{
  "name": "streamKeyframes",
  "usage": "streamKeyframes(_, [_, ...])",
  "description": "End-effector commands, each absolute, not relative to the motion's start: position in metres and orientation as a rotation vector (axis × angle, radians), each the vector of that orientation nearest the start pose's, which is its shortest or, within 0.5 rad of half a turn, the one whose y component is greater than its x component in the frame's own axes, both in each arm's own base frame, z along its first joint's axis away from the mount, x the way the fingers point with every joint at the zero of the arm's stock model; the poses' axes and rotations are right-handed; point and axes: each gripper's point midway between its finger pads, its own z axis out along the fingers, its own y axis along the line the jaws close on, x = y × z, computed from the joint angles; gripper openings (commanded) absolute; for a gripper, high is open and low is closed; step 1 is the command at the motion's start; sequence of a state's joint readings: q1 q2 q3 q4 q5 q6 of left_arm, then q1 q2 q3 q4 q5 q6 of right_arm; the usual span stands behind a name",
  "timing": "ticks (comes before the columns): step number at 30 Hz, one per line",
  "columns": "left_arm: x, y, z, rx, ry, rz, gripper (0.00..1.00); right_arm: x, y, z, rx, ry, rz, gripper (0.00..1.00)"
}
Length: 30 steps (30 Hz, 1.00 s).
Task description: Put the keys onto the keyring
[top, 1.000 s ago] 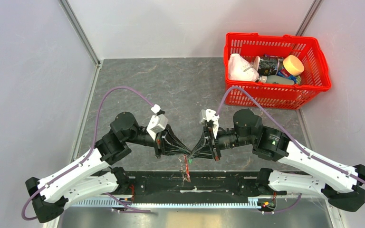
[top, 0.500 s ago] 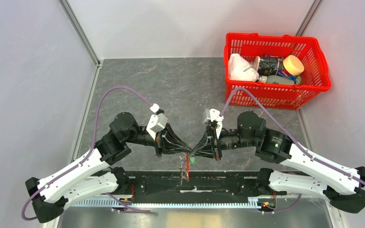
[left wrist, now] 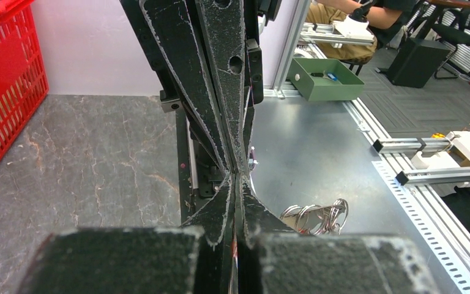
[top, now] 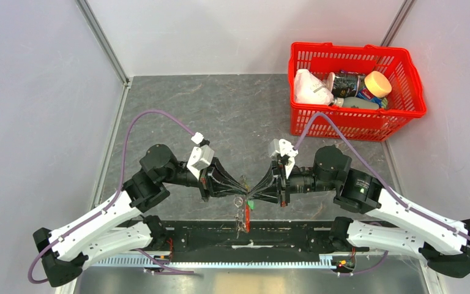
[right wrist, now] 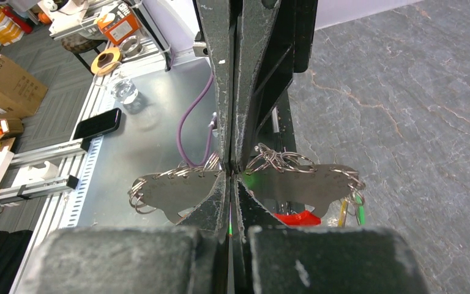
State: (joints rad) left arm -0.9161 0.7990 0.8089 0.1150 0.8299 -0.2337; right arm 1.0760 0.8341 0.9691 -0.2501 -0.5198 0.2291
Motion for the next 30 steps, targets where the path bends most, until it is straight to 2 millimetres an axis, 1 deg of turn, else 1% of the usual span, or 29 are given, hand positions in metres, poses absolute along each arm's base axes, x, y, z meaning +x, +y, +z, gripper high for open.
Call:
streamKeyframes(1, [0.056, -0.297, 0.37, 1.21, 1.081, -1.475, 0.02, 0.053, 0.303, 0.377, -1.075, 1.318, 1.428, 0.0])
streamKeyframes(11, [0.059, -0.299, 0.374, 1.191, 1.078, -1.476, 0.02, 0.053, 0.3, 0.379, -1.06, 1.306, 1.429, 0.0])
streamKeyframes(20, [0.062, -0.293, 0.377, 1.157, 1.094, -1.432, 0.04, 0.052, 0.296, 0.38, -1.058, 1.304, 1.421, 0.0])
streamKeyframes(26, [0.062, -0.29, 0.38, 1.137, 1.101, -1.427, 0.04, 0.052, 0.291, 0.375, -1.047, 1.319, 1.403, 0.0])
streamKeyframes(30, [0.061, -0.288, 0.377, 1.126, 1.117, -1.433, 0.04, 0.053, 0.288, 0.369, -1.04, 1.337, 1.391, 0.0])
